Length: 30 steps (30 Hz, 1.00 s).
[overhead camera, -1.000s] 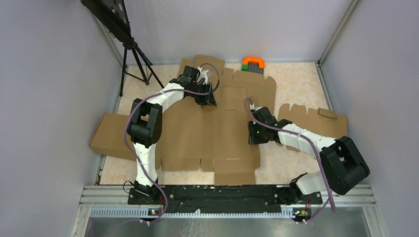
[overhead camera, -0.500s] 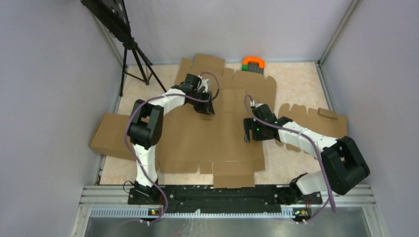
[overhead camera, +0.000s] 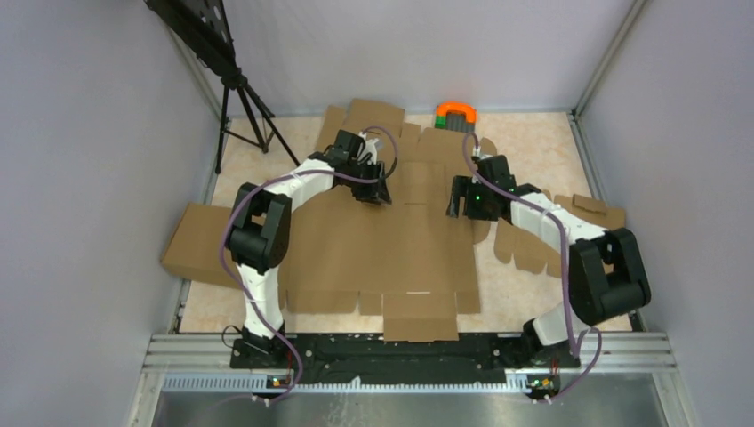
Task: Fold the paper box
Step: Fold the paper box at the center of the board.
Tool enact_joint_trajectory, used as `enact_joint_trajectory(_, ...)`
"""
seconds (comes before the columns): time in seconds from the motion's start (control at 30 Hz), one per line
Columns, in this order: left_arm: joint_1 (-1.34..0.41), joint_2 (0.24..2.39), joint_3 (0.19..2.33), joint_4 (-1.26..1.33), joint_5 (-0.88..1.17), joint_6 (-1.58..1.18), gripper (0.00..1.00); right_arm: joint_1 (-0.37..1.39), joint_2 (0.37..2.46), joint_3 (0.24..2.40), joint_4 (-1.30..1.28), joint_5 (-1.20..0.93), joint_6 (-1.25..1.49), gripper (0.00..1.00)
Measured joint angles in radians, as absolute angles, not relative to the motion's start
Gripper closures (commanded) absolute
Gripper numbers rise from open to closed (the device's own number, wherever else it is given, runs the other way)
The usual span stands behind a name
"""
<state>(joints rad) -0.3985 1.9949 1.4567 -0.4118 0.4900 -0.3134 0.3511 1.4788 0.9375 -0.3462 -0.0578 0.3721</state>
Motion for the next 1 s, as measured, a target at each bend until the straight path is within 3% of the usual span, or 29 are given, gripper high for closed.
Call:
enact_joint_trajectory(0.2, -0.468, 1.958, 1.455, -0.430, 0.479, -0.316, 0.55, 0.281, 1.589, 0.987, -0.303, -0.144, 0.379, 0.25)
enact_joint_trajectory(0.7, -0.613, 1.880, 1.362, -0.434, 0.476, -0.393, 0.62, 0.134, 1.903, 1.264, -0.207, -0.360, 0.381, 0.31)
enact_joint_trajectory(0.77, -0.648, 1.880, 1.338, -0.420, 0.474, -0.413, 0.66, 0.132, 1.933, 1.286, -0.205, -0.376, 0.376, 0.31)
enact_joint_trajectory(0.93, -0.667, 1.880, 1.285, -0.395, 0.473, -0.458, 0.95, 0.123, 1.983, 1.317, -0.209, -0.433, 0.366, 0.31)
enact_joint_trajectory(1.0, -0.662, 1.882, 1.267, -0.377, 0.474, -0.474, 1.00, 0.119, 1.990, 1.317, -0.208, -0.443, 0.361, 0.30)
